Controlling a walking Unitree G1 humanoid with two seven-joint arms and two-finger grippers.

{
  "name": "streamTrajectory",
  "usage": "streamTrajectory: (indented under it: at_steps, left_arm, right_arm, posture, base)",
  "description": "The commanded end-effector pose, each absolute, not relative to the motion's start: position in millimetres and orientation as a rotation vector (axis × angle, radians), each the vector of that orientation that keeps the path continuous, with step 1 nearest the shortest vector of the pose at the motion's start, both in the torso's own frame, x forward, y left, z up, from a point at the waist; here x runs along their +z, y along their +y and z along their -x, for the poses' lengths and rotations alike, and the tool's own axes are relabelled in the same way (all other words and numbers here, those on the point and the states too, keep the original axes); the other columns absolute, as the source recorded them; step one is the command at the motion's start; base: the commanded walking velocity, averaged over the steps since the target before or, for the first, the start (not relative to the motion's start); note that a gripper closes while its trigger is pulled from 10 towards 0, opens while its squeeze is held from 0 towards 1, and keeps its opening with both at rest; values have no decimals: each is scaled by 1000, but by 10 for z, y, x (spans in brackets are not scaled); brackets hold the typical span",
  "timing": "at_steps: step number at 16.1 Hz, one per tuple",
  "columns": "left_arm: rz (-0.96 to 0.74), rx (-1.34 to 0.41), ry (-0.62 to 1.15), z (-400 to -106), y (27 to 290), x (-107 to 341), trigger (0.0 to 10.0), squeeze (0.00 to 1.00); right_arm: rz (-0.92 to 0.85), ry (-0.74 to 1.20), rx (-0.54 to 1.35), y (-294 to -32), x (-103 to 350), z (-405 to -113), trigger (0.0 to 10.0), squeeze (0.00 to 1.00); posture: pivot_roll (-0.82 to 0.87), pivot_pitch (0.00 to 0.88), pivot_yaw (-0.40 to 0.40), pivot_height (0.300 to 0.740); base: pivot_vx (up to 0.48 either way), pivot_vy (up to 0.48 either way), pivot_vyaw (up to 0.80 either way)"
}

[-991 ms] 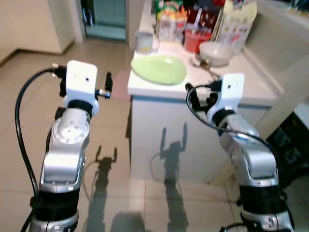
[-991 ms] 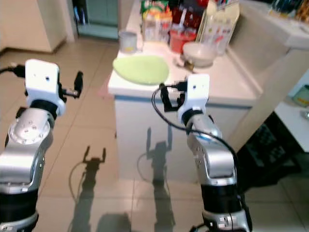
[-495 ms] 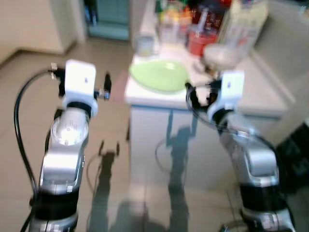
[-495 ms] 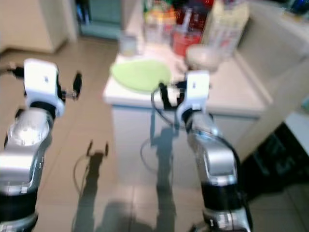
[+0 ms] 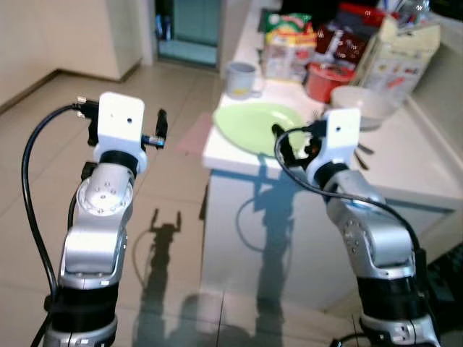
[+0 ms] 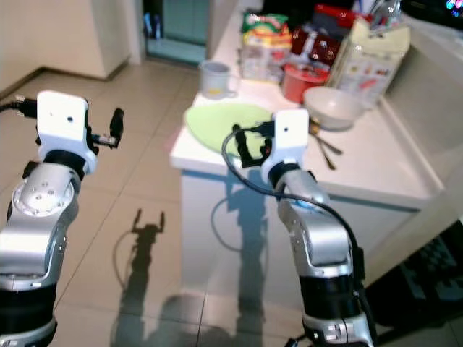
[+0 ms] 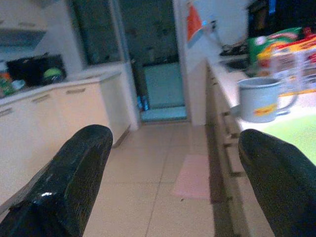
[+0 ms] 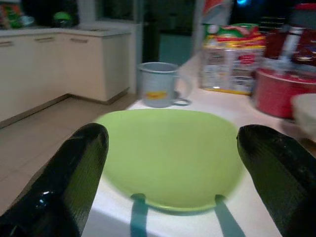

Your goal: Setting the table

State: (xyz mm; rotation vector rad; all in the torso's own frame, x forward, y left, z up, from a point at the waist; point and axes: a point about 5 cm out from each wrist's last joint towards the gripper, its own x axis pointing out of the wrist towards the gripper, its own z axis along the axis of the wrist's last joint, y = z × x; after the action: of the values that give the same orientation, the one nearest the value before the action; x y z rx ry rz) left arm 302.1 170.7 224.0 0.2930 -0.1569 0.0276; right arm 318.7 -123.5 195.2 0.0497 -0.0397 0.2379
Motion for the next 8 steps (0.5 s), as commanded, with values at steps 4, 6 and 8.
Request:
streamTrajectory:
  at_steps: [4, 6, 8]
  left_arm:
    - [-295, -15, -159, -3028, 1599, 2244, 10000, 0]
    - [-297, -17, -157, -3028, 1598, 2240, 10000, 0]
    - [-299, -17, -156, -3030, 1593, 2239, 10000, 0]
  right_arm:
    - [-82, -27, 183, -1369, 1937, -3181, 10000, 0]
    - [-86, -25, 190, -1363, 1935, -3180, 10000, 0]
    - [-88, -18, 201, -1360, 1927, -3173, 10000, 0]
  posture:
    - [49, 0, -79, 740]
    - [49, 0, -79, 740]
    - [49, 0, -79, 740]
  base:
    - [333, 0, -106]
    - [334, 0, -656]
    - [332, 0, 0]
